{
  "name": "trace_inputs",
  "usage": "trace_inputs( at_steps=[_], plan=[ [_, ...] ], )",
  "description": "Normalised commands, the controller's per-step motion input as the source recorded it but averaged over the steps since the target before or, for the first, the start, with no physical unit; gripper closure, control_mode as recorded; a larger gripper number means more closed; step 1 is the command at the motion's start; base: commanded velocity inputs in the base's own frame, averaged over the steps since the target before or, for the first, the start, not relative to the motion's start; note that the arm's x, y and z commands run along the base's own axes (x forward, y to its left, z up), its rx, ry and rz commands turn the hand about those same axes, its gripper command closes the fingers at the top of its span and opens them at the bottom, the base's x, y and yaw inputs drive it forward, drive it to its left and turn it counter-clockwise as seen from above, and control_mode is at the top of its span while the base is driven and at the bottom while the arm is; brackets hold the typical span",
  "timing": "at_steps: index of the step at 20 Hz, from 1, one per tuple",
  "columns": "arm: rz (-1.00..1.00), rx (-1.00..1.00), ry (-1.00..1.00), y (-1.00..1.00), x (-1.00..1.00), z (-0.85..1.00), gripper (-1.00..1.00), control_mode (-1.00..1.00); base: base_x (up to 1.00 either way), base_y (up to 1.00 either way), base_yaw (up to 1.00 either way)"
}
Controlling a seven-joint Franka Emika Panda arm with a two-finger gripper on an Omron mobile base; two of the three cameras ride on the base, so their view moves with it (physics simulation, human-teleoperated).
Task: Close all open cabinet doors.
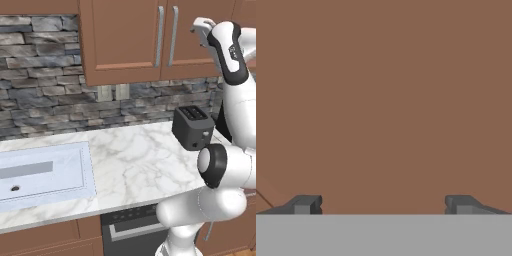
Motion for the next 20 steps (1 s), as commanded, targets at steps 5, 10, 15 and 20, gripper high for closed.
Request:
trace_inputs(
  at_steps=[5,10,15,20],
  plan=[
    [0.0,0.0,0.0,0.12,-0.16,-0.03,-1.0,-1.0,0.0,0.0,0.0],
    [0.0,0.0,0.0,0.02,-1.0,-0.11,-1.0,-1.0,0.0,0.0,0.0],
    [0.0,0.0,0.0,0.07,-1.0,-0.03,-1.0,-1.0,0.0,0.0,0.0],
    [0.0,0.0,-0.02,0.26,-1.0,0.0,-1.0,-1.0,0.0,0.0,0.0]
  ],
)
